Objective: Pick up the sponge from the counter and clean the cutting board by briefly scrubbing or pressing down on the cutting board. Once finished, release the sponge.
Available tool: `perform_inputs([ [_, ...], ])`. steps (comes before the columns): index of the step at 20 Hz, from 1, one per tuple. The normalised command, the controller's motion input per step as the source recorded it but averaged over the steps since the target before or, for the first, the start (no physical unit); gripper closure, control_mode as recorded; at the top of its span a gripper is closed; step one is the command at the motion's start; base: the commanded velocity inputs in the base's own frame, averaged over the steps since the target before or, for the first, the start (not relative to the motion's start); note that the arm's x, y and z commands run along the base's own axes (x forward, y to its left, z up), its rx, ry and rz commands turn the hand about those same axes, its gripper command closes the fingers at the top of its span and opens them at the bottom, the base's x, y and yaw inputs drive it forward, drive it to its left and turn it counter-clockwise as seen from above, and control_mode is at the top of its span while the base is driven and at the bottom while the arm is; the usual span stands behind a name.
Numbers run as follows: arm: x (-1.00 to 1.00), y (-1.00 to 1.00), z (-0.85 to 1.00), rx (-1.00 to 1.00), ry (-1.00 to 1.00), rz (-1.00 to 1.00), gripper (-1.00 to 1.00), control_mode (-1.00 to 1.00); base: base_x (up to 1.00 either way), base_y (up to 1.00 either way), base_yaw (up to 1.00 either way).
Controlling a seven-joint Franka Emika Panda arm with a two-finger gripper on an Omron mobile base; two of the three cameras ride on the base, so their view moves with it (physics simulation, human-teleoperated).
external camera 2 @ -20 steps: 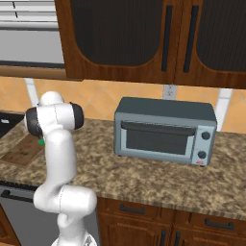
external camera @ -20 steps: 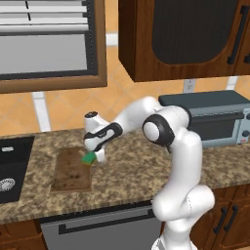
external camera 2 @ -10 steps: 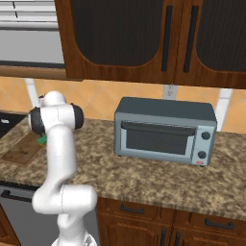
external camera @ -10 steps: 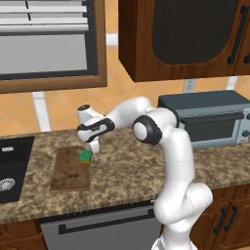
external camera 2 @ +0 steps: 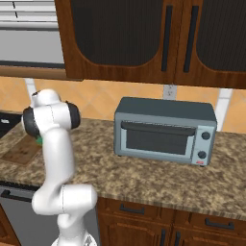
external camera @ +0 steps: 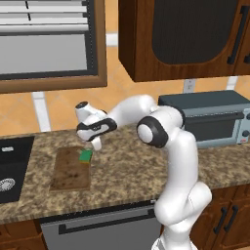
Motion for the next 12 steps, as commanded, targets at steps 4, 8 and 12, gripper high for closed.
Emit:
perform_inputs([
  [4,-1.00,-0.62,0.10,0.05,-0.24,0.00,-1.00,-1.00,0.00,0.00,0.00],
  [8,-0.97,-0.38,0.50,0.11,-0.19,-0.01,-1.00,-1.00,0.00,0.00,0.00],
  [12,-0.84,-0.20,0.77,0.15,-0.21,-0.03,-1.00,-1.00,0.00,0.00,0.00],
])
